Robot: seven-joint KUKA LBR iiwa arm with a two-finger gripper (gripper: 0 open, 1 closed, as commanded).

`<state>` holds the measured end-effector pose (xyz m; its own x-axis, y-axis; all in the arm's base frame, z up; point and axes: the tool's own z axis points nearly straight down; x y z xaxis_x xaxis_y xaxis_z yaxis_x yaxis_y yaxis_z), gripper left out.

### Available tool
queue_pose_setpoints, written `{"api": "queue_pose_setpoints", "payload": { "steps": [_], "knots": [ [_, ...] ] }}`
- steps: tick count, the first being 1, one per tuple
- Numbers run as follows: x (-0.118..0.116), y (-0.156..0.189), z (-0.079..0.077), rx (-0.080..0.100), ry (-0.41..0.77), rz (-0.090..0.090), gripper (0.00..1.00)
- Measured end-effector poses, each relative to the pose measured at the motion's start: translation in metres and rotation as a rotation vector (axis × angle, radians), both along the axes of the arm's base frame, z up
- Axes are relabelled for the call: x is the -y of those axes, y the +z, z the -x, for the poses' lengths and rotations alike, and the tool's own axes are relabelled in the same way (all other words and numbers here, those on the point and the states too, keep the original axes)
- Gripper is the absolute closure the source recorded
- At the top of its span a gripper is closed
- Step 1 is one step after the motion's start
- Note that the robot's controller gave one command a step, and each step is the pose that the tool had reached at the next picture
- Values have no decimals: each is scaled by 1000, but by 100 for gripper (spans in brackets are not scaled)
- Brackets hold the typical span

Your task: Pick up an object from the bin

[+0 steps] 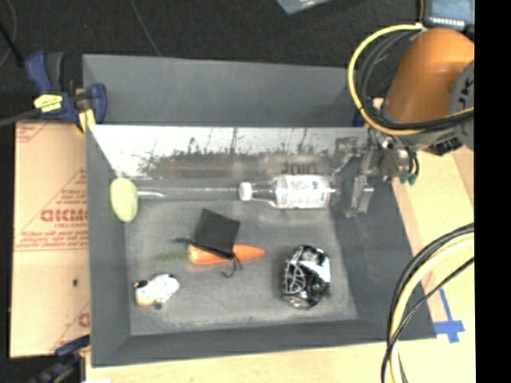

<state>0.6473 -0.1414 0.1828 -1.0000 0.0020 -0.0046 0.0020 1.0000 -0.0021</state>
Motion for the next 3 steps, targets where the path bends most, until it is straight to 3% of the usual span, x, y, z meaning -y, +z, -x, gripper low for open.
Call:
{"api": "queue_pose_setpoints", "payload": {
  "steps": [1, 2, 3],
  "knots": [
    [12, -55, 7, 4, 22, 1, 0],
    [11, -81, 7, 17, -106, -1, 0],
    [2, -88, -2, 30, -119, 6, 0]
  ]
}}
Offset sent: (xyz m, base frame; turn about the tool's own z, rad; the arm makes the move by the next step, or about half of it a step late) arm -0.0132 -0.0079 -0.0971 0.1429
